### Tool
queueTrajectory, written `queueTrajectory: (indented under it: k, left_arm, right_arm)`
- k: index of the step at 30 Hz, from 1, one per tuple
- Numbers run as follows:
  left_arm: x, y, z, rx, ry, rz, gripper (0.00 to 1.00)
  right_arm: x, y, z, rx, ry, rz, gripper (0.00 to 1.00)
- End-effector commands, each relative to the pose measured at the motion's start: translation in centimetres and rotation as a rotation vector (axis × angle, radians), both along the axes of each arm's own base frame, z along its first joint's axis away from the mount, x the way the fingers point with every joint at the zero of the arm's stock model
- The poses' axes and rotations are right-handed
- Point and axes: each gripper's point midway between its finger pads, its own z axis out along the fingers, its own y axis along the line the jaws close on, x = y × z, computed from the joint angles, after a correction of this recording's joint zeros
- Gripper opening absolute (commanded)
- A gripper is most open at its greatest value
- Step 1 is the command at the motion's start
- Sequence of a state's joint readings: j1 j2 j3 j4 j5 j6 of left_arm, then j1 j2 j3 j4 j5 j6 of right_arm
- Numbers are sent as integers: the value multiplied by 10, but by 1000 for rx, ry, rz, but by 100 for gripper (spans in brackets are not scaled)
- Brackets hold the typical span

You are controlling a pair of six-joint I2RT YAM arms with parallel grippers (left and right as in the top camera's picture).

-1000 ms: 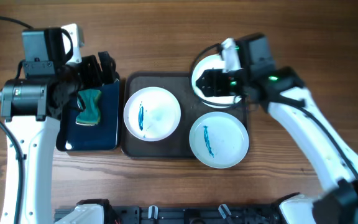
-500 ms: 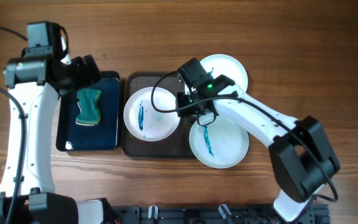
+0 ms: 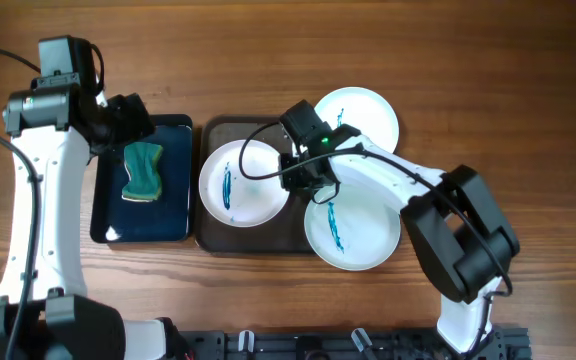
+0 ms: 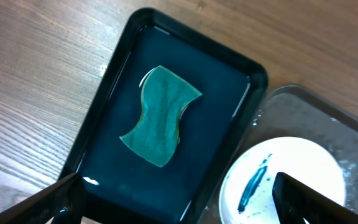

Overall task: Clean dirty plates on tray and stack at the side
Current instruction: 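Reach the left gripper to the sponge and the right gripper to the front-left plate, then grasp the green sponge with the left gripper and lift it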

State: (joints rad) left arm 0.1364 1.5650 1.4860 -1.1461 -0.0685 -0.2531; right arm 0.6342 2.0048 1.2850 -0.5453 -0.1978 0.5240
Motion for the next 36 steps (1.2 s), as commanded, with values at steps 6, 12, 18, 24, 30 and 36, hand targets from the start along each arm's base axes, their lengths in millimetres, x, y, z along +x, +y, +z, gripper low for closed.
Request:
queueTrajectory:
  k: [6,12,18,24,30,36]
  left_arm:
    - [4,10,-40,22,135,5,87]
    - [12,6,-83,19,249,-91,87]
    - [7,10,-113,23,347,-108,90]
    - [7,6,-145,-2,423,-144,88]
    - [7,6,-163,-9,455,-145,69]
    - [18,4,-166,-5,415,-147,58]
  right_arm:
    - [2,6,-5,13,5,3,4]
    - [7,10,-3,32,-9,-15,4]
    - [6,10,-3,29,-6,-15,4]
    - [7,10,-3,32,-7,-18,4]
    - [5,11,-3,30,-5,-15,4]
    - [6,11,-3,32,-8,-15,5]
